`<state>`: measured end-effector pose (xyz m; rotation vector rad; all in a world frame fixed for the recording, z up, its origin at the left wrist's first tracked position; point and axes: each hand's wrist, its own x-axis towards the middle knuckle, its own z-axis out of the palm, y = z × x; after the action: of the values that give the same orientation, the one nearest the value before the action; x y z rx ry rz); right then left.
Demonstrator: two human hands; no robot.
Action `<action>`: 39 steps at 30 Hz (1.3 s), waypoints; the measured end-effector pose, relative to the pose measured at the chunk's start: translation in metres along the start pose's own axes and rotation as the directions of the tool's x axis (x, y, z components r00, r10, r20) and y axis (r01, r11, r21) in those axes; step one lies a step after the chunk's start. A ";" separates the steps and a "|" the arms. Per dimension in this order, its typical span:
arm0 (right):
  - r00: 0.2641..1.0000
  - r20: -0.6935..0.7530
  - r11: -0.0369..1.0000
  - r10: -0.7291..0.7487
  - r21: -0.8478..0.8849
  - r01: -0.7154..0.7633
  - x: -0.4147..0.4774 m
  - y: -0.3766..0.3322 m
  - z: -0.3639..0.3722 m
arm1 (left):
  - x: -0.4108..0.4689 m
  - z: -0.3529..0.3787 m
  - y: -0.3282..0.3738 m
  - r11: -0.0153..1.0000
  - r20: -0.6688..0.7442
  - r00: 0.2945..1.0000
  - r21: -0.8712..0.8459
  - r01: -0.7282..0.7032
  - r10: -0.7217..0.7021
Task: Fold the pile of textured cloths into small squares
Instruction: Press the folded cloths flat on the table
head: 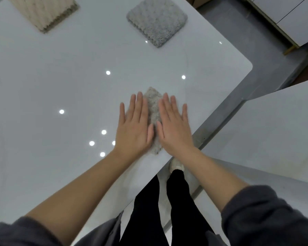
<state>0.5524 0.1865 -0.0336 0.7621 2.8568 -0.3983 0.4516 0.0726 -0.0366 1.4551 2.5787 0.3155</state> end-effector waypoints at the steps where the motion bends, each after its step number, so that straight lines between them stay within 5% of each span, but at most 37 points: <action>1: 0.998 0.041 0.998 -0.040 -0.046 0.042 0.005 0.004 0.002 | -0.005 0.007 0.004 0.999 0.019 0.999 0.019 0.025 -0.026; 6: 0.987 0.094 0.979 -0.133 -0.144 0.145 0.014 0.022 0.003 | -0.012 0.019 0.002 0.993 0.044 0.994 0.060 0.098 -0.101; 24: 0.936 0.224 0.954 -0.273 -0.062 0.293 0.081 0.131 -0.090 | 0.066 -0.024 0.069 0.986 0.081 0.983 0.022 0.163 -0.164; 33: 0.779 0.371 0.821 -0.505 -0.073 0.567 0.183 0.227 -0.146 | 0.155 -0.015 0.140 0.893 0.117 0.886 0.021 0.450 -0.449; 39: 0.580 0.487 0.607 -0.653 -0.122 0.785 0.255 0.267 -0.172 | 0.220 -0.009 0.177 0.740 0.072 0.741 -0.049 0.671 -0.668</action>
<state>0.4549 0.5783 0.0170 -0.5729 2.5744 -0.1174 0.4820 0.3495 0.0100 0.4125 2.7930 0.2515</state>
